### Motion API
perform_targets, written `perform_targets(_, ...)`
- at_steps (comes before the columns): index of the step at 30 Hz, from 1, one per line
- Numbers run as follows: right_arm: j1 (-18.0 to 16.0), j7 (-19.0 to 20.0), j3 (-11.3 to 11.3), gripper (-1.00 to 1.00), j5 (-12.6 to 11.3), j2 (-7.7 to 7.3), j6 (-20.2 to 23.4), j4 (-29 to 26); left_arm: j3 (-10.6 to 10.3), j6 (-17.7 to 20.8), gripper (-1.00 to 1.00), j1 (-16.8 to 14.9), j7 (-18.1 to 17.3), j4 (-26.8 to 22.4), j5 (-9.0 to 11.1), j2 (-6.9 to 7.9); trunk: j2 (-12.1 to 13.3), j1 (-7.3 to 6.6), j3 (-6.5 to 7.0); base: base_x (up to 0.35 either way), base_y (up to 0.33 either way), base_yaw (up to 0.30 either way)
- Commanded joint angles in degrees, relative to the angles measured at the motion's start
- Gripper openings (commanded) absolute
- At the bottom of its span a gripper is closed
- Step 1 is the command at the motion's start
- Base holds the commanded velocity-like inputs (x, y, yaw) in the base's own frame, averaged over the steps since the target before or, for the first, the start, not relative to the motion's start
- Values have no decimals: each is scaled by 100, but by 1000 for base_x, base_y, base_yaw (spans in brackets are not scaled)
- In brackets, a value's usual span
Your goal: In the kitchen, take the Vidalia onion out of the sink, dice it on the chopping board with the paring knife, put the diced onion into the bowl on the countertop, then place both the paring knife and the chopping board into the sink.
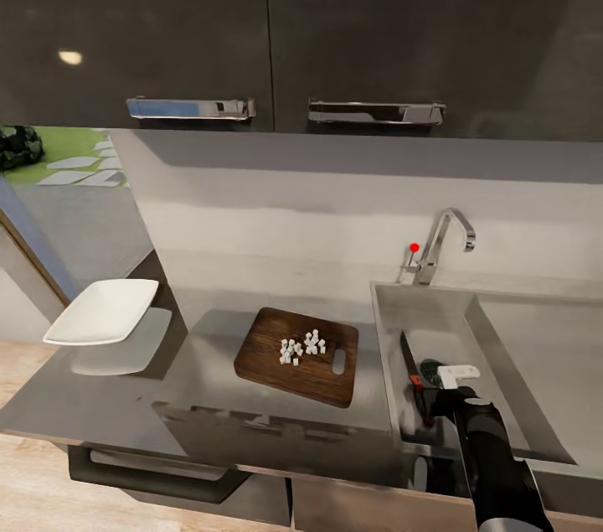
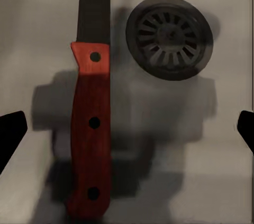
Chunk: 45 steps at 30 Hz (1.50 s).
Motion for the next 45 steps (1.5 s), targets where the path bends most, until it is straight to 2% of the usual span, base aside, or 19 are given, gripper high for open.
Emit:
perform_targets(1, -6, 57, -19, 100, 61, 6, 4, -34, -39, -7, 100, 0, 8, -8, 60, 9, -11, 4, -10, 0, 0, 0)
perform_targets(4, -6, 75, -27, 100, 61, 3, 12, -278, -39, -7, 100, 0, 8, -7, 60, 5, -11, 4, -10, 0, 0, 0)
perform_targets(8, -6, 267, -23, 100, 41, 67, 248, -1177, -39, -7, 100, 0, 8, 4, 60, 6, -11, 4, -10, 0, 0, 0)
perform_targets(10, -6, 505, -6, 100, -96, 84, 665, -1752, -39, -7, 100, 0, 8, 29, 60, 2, -11, 4, -10, 0, 0, 0)
perform_targets(13, -6, 762, 25, 100, -312, 97, 878, -2205, -34, -7, 100, 0, 8, 43, 60, 7, -11, 4, -10, 0, 0, 0)
perform_targets(19, -6, 821, 43, 100, -368, 233, 921, -2301, -34, -7, 100, 0, 8, 37, 60, 9, -11, 4, -10, 0, 186, 0)
perform_targets(28, -6, 823, 36, 100, -366, 236, 922, -2295, -39, -12, 100, 0, 8, 33, 60, 9, -11, 4, -10, 0, 283, 0)
perform_targets(45, -6, 823, 32, 100, -361, 234, 922, -2287, -39, -16, 100, 0, 8, 36, 60, 9, -11, 4, -10, 0, 107, 0)
